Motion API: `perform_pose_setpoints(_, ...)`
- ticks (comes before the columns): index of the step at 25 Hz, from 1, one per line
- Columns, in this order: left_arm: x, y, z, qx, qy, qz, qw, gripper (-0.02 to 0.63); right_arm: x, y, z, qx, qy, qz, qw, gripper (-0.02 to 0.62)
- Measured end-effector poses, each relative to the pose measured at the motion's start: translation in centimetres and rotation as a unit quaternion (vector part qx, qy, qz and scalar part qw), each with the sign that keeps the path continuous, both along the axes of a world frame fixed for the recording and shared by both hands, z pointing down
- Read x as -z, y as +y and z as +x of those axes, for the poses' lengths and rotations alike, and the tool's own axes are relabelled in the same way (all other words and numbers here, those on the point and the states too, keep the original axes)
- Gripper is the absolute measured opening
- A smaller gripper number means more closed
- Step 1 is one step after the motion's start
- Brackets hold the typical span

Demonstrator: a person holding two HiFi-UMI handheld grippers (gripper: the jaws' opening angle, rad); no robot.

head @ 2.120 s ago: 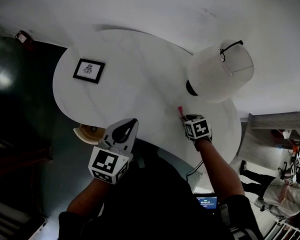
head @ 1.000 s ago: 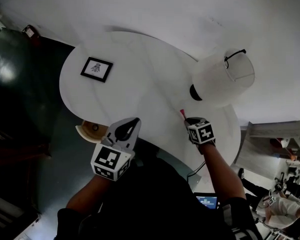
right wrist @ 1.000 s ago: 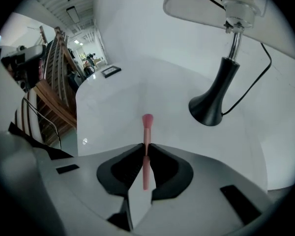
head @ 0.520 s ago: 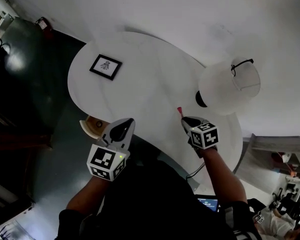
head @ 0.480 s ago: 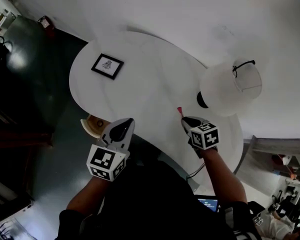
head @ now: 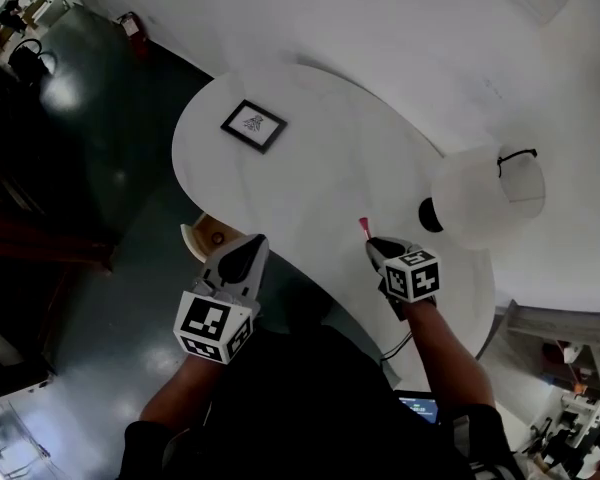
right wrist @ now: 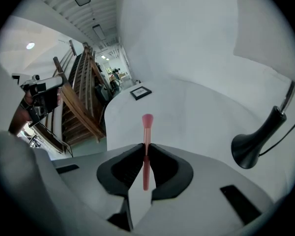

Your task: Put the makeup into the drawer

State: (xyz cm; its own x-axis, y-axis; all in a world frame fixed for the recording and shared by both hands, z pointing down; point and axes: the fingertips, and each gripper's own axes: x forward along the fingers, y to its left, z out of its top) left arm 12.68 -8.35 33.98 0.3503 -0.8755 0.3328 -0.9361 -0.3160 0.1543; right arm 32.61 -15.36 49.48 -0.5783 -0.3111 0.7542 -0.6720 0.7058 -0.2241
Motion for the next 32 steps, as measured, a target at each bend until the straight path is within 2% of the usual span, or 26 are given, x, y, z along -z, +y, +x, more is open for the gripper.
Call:
perform_pose_setpoints(7, 0.9, 3.2, -8.1, 0.028, -0.001, 0.02, 0.9994, 0.011, 2.2, 1.1, -7.2, 0.008, -0.005, 0.019, 1.0, 0.048)
perform_pose_setpoints(19, 0.4, 11.1, -22.4, 0.053, 0.003, 0.025, 0.9982, 0.011, 3.9, 6.0, -23.2, 0.032, -0.029, 0.026, 0.999, 0.048)
perform_pose_setpoints(27, -0.1, 14.2, -28.3, 0.075, 0.017, 0.024, 0.9968, 0.011, 4.1, 9.7, -32.1, 0.083, -0.034, 0.02, 0.996, 0.048)
perform_pose_setpoints(32, -0.2, 13.7, -29.5, 0.085, 0.025, 0.02, 0.9959, 0.011, 3.3, 10.6, -35.6, 0.118, -0.033, 0.013, 0.992, 0.048)
